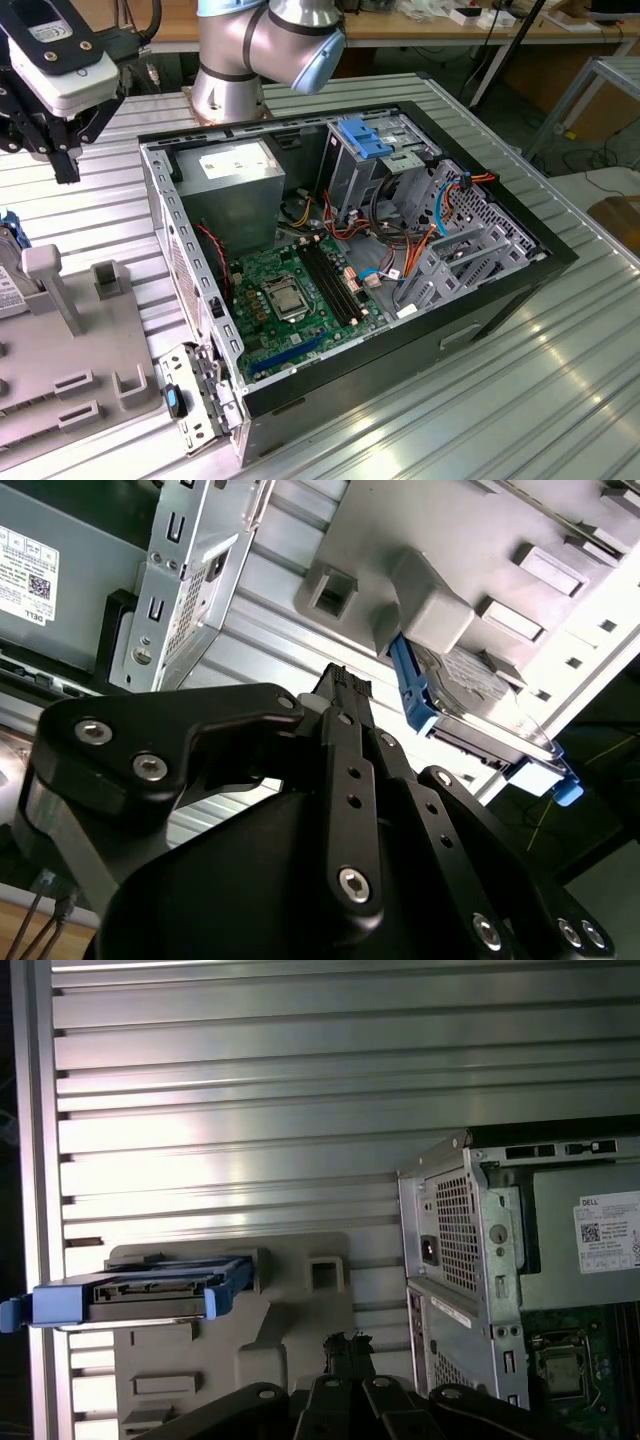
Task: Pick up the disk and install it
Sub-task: 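Reach for the disk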
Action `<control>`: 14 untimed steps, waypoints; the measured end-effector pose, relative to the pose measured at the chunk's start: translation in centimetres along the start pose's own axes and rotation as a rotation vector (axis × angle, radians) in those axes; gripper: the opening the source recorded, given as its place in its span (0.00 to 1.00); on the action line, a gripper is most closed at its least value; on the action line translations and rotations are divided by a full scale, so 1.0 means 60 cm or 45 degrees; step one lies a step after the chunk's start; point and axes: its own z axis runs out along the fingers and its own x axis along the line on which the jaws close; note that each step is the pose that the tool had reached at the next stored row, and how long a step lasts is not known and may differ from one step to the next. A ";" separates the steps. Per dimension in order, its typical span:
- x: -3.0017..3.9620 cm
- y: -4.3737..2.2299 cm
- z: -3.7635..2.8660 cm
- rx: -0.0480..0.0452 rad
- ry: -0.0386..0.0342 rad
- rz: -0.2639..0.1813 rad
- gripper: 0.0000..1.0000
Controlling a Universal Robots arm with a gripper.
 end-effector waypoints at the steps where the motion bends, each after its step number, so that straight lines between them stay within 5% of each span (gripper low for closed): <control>1: 0.002 0.000 0.000 0.000 0.0000 0.000 0.11; 12: 0.033 -0.003 0.000 0.000 0.0000 0.000 0.11; 14: 0.046 -0.004 -0.001 0.000 0.0000 0.000 0.11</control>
